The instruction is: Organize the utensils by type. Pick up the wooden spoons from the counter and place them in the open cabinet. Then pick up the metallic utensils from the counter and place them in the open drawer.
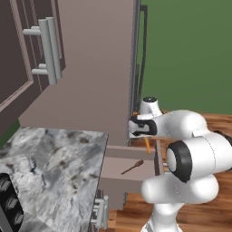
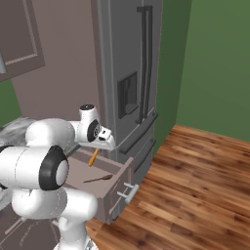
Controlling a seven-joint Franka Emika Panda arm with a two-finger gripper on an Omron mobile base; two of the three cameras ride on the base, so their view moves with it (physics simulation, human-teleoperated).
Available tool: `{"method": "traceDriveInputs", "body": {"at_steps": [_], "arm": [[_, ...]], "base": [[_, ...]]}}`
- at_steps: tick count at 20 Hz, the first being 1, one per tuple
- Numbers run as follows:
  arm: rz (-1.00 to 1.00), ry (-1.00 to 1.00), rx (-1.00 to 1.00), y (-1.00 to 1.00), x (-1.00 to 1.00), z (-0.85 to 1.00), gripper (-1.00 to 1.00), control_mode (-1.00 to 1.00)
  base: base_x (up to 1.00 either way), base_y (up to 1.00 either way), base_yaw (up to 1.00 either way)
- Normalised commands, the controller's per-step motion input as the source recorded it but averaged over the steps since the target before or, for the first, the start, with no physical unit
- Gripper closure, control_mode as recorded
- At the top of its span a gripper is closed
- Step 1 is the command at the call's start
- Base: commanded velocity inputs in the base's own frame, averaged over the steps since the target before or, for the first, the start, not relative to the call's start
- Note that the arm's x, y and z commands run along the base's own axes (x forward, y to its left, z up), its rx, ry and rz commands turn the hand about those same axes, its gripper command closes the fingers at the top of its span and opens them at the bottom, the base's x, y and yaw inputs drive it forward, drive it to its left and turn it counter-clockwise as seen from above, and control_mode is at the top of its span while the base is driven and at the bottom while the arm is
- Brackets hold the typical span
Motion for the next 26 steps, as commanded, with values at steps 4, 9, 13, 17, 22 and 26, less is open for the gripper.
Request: {"method": "traceDriveInputs", "body": {"at_steps": [4,9,13,17,22,26], "arm": [[-0.49,0.0,-0.02,0.11,0.35,-0.4,1.0,-1.0],[-0.37,0.01,0.02,0.0,0.3,-0.39,1.0,-1.0],[-0.31,0.0,0.0,0.09,0.09,-0.44,1.0,-1.0],[-0.28,0.0,0.0,0.03,0.0,-0.49,1.0,-1.0],[-0.23,0.0,0.01,0.0,0.0,-0.48,1.0,-1.0],[-0.16,0.0,0.01,-0.03,0.03,-0.49,1.0,-1.0]], "base": [[0.0,0.0,0.0],[0.0,0.0,0.0],[0.0,0.0,0.0],[0.0,0.0,0.0],[0.0,0.0,0.0],[0.0,0.0,0.0]]}}
